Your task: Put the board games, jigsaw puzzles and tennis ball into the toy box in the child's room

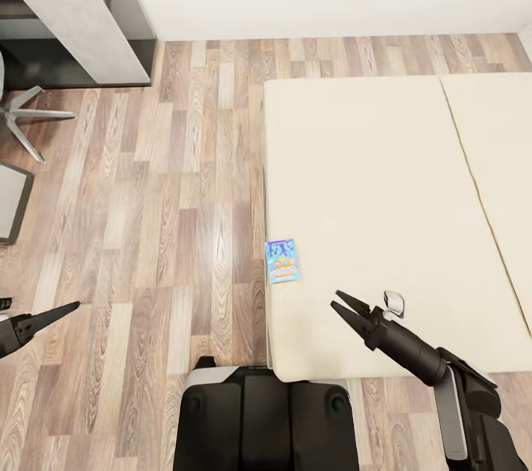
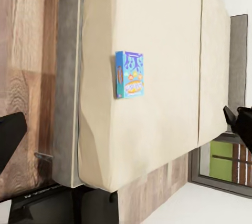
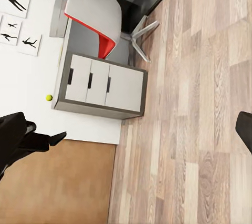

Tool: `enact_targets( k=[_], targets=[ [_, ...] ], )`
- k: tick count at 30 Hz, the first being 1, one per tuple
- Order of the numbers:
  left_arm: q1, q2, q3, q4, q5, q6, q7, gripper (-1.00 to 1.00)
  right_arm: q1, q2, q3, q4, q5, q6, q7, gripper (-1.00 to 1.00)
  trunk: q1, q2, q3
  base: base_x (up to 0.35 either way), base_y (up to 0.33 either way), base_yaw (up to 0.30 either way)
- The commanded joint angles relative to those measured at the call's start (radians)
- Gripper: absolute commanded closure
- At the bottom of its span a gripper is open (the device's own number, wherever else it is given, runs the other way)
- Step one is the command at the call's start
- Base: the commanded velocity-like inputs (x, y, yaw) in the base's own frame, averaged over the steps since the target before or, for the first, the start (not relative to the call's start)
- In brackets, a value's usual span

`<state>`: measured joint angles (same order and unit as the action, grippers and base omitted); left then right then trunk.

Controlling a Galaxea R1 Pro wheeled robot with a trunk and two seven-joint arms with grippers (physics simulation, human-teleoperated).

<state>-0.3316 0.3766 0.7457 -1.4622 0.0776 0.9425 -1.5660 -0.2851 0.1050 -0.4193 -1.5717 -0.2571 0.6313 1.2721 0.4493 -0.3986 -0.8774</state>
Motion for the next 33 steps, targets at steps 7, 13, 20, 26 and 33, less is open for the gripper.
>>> enact_targets(
  k=[7,13,20,26,33],
  targets=[
    [0.004,0.005,0.047,0.003,-0.020,-0.020,-0.005,-1.00,0.000,0.001,-0.004,0.009,0.002,-0.015,0.000,-1.00,0.001,-0.001,0.011,0.000,0.000,0.000],
    [0.005,0.002,0.046,0.003,-0.021,-0.025,-0.005,-1.00,0.000,0.002,-0.004,0.010,0.004,-0.046,-0.003,-1.00,0.001,-0.001,0.019,0.000,0.000,0.000],
    [0.005,0.002,0.044,0.003,-0.022,-0.025,-0.005,-1.00,0.000,0.002,-0.004,0.010,0.005,-0.055,-0.004,-1.00,0.001,-0.001,0.023,0.000,0.000,0.000],
    [0.005,0.001,0.043,0.003,-0.021,-0.025,-0.005,-1.00,0.000,0.002,-0.003,0.010,0.005,-0.056,-0.006,-1.00,0.001,-0.001,0.023,0.000,0.000,0.000],
    [0.005,0.000,0.043,0.003,-0.021,-0.025,-0.005,-1.00,0.000,0.003,-0.002,0.010,0.005,-0.056,-0.008,-1.00,0.001,-0.001,0.023,0.000,0.000,0.000]
  ],
)
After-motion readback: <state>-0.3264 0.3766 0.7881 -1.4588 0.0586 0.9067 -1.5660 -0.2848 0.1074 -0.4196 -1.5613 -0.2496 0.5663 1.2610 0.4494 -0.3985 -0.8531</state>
